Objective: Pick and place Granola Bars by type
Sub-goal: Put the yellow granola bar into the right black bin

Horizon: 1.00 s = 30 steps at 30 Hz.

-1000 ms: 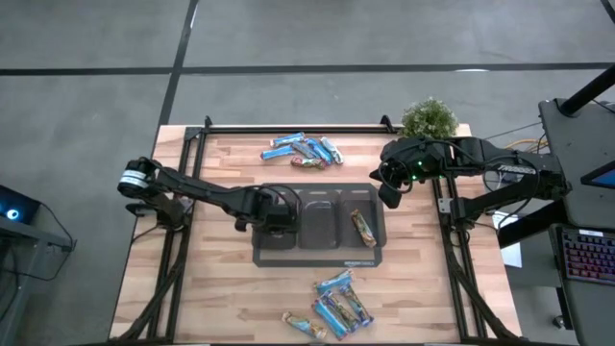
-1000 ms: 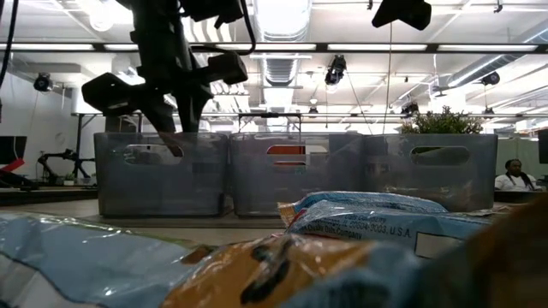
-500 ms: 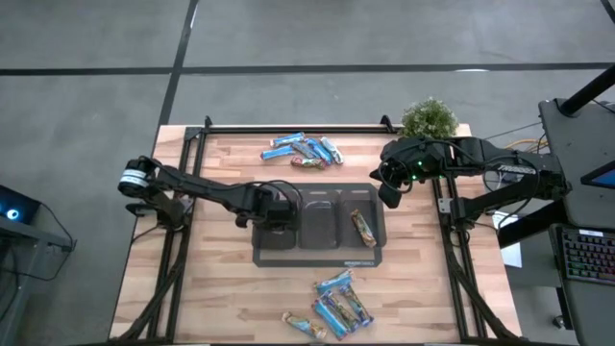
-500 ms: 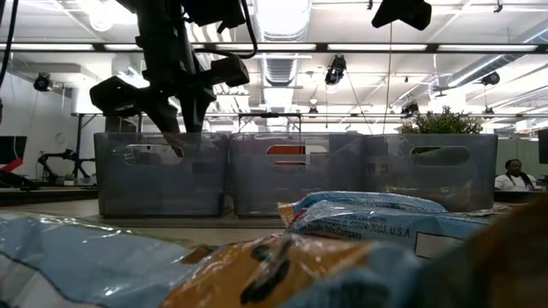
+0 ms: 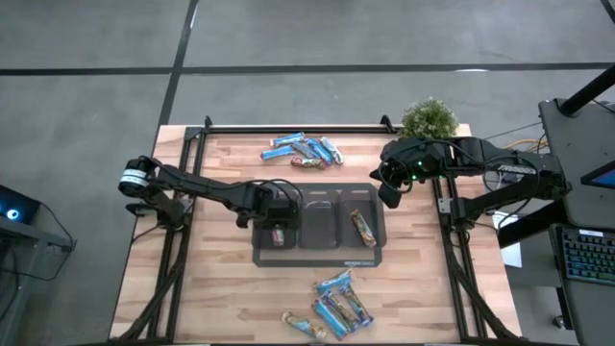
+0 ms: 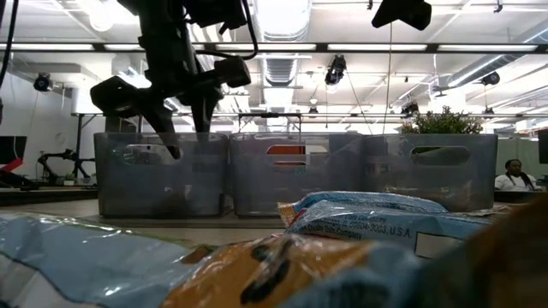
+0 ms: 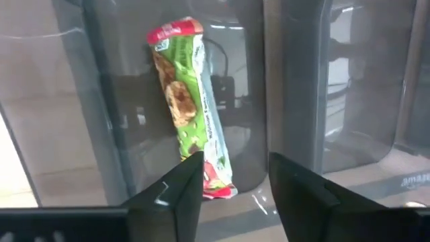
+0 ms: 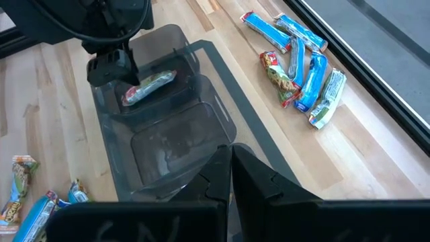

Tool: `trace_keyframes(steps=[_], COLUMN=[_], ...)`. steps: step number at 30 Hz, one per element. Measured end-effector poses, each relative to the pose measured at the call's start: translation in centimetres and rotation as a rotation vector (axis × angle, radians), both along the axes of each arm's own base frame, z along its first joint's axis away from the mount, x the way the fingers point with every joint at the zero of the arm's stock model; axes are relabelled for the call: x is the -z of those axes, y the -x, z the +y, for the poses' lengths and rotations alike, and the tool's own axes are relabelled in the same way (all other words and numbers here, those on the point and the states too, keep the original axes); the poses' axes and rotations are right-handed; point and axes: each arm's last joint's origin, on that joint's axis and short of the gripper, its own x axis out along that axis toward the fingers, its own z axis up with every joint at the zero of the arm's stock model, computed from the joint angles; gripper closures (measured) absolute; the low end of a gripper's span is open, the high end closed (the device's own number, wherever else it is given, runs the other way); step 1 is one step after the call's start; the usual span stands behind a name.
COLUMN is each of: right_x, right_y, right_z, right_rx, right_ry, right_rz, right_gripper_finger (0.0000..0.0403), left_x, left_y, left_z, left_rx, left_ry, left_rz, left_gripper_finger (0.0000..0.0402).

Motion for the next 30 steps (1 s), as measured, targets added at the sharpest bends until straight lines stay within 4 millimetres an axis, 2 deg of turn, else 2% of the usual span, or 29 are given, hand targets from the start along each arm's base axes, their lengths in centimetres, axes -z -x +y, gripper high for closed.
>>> trace_keyframes(steps=[7,13,17,21,25,30], right_x=[0.0,0.0,0.0,0.0,0.0,0.0], right_y=[0.0,0.0,0.0,0.0,0.0,0.0], right_z=[0.0,0.0,0.0,0.0,0.0,0.0], right_rx=[0.0,0.0,0.0,0.0,0.0,0.0], right_ry=[0.0,0.0,0.0,0.0,0.0,0.0], right_rz=[0.0,0.0,0.0,0.0,0.001,0.001], right_gripper_finger=[0.0394,0.0394,0.0394,0.0394,0.0394,0.0394], left_x=[-0.1,-0.2,-1.1,-2.4,-4.2,-6.3], left_y=[-0.3,-0.4,-0.6,-0.9,-1.3,-1.8], left_z=[-0.1,-0.1,-0.1,-0.1,-0.1,-0.1], left_rx=[0.063,0.096,0.143,0.197,0.331,0.499], left_ry=[0.01,-0.001,-0.017,-0.044,-0.13,-0.245], left_rz=[-0.029,-0.033,-0.062,-0.104,-0.156,-0.212], left_gripper_finger=[0.0244,0.0254,0.0284,0.0335,0.0387,0.0401])
